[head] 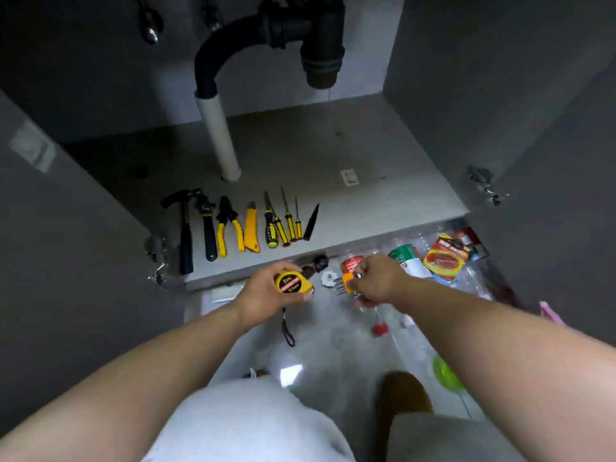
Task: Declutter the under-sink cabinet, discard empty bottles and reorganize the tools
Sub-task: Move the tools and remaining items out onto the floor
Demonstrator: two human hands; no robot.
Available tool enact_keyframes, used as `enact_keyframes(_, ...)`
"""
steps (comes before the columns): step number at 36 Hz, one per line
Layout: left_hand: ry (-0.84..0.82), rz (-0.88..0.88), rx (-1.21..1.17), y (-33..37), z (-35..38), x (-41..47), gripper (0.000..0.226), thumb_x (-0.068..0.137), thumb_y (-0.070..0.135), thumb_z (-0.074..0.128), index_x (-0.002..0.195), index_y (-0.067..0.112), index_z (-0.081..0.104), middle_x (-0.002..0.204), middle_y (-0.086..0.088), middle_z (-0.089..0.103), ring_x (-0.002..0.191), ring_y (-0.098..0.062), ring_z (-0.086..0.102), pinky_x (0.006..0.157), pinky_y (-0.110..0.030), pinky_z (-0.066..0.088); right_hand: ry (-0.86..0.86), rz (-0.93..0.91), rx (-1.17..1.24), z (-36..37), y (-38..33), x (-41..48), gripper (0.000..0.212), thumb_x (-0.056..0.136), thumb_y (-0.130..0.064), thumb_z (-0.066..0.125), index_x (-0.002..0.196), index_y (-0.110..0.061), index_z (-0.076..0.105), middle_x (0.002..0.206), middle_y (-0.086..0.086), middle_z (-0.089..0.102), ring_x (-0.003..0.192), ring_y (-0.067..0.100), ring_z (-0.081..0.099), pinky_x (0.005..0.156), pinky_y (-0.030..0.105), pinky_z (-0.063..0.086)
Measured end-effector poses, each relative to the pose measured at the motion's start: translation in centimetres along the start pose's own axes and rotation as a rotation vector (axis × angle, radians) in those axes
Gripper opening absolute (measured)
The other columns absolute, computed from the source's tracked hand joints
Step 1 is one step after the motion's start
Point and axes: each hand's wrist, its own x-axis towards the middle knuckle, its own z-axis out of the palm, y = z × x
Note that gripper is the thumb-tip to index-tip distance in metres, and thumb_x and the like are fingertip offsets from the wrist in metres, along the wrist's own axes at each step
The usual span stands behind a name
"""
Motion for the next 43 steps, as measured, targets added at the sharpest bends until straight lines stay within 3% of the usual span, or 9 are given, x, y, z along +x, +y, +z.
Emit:
enact_keyframes(2, -0.016, -0.033, -0.046, 0.4, -0.1, -1.2, 0.051, 0.075, 0.012, 0.088, 0.121, 0.016, 0.067, 0.114, -0.005, 0.069, 0.097, -0.017, 0.067, 0.079, -0.026, 0.059, 0.073, 0.053, 0.069, 1.9, 0.9, -0.5, 0.012, 0.091, -0.016, 0.064, 0.091, -0.005, 0.068, 0.082, 0.015, 0.07, 0.071, 0.026, 0.072, 0.063, 0.03, 0.059)
enact_keyframes(5, -0.034, -0.09, -0.103, 0.6, -0.2, -2.8, 0.048, 0.084, 0.006, 0.08, 0.128, 0.016, 0.063, 0.114, -0.012, 0.067, 0.089, -0.017, 0.065, 0.073, -0.026, 0.06, 0.03, 0.183, 0.454, 4.7, 2.0, -0.8, 0.01, 0.093, -0.005, 0.059, 0.084, -0.006, 0.061, 0.069, 0.01, 0.064, 0.051, 0.019, 0.063, 0.057, 0.03, 0.06)
enact_keyframes(12, 0.022, -0.267, -0.167, -0.9, -0.8, -4.4, 0.053, 0.088, -0.004, 0.072, 0.133, 0.022, 0.059, 0.124, -0.014, 0.061, 0.113, -0.033, 0.064, 0.094, -0.041, 0.059, -0.079, 0.34, 0.973, 9.1, 3.0, -0.8, 0.009, 0.1, -0.01, 0.052, 0.092, -0.012, 0.056, 0.078, 0.012, 0.064, 0.058, 0.019, 0.068, 0.044, 0.024, 0.05)
enact_keyframes(19, 0.134, -0.404, -0.227, -6.5, 0.8, -1.2, 0.036, 0.085, 0.002, 0.078, 0.117, 0.003, 0.063, 0.114, -0.016, 0.073, 0.103, -0.028, 0.072, 0.089, -0.033, 0.06, -0.163, 0.393, 0.979, 10.7, 6.0, 2.8, 0.029, 0.105, -0.01, 0.044, 0.076, -0.008, 0.047, 0.051, 0.007, 0.053, 0.03, 0.009, 0.049, 0.033, 0.013, 0.035)
enact_keyframes(27, 0.173, -0.526, -0.343, -11.2, 4.3, 4.1, 0.027, 0.088, 0.006, 0.076, 0.114, 0.005, 0.069, 0.108, -0.011, 0.076, 0.101, -0.023, 0.074, 0.078, -0.025, 0.061, -0.005, 0.472, 0.918, 12.6, 9.3, 6.9, 0.02, 0.094, -0.005, 0.058, 0.075, -0.011, 0.061, 0.073, 0.008, 0.065, 0.068, 0.022, 0.065, 0.078, 0.039, 0.059)
enact_keyframes(33, 0.239, -0.531, -0.394, -12.4, 5.8, 4.6, 0.031, 0.094, 0.0, 0.067, 0.123, 0.008, 0.061, 0.107, -0.009, 0.073, 0.098, -0.023, 0.073, 0.095, -0.041, 0.059, 0.021, 0.508, 1.092, 14.0, 9.0, 8.1, 0.012, 0.095, -0.003, 0.058, 0.085, -0.006, 0.063, 0.084, 0.012, 0.068, 0.074, 0.023, 0.068, 0.075, 0.035, 0.06)
enact_keyframes(36, 0.213, -0.431, -0.298, -12.2, 5.7, 3.8, 0.036, 0.096, -0.002, 0.061, 0.128, 0.014, 0.061, 0.108, 0.0, 0.073, 0.093, -0.013, 0.07, 0.08, -0.023, 0.06, 0.058, 0.482, 1.117, 14.3, 8.6, 7.8, 0.008, 0.093, -0.001, 0.06, 0.089, -0.006, 0.065, 0.09, 0.014, 0.069, 0.078, 0.025, 0.069, 0.078, 0.037, 0.062)
enact_keyframes(39, 0.145, -0.347, -0.209, -11.6, 5.4, 2.7, 0.037, 0.096, 0.002, 0.062, 0.131, 0.015, 0.062, 0.119, 0.002, 0.071, 0.11, -0.014, 0.066, 0.086, -0.013, 0.054, 0.11, 0.474, 1.038, 14.2, 7.9, 7.2, 0.015, 0.091, -0.001, 0.059, 0.081, -0.008, 0.066, 0.088, 0.015, 0.069, 0.086, 0.03, 0.068, 0.093, 0.051, 0.057)
enact_keyframes(43, 0.128, -0.26, -0.043, -10.8, 4.7, 2.1, 0.04, 0.095, 0.006, 0.064, 0.13, 0.023, 0.058, 0.119, 0.007, 0.062, 0.105, -0.006, 0.057, 0.071, 0.003, 0.04, 0.176, 0.459, 1.068, 13.3, 5.9, 6.4, 0.019, 0.092, -0.006, 0.057, 0.079, -0.008, 0.069, 0.078, 0.014, 0.072, 0.075, 0.028, 0.069, 0.078, 0.042, 0.059)
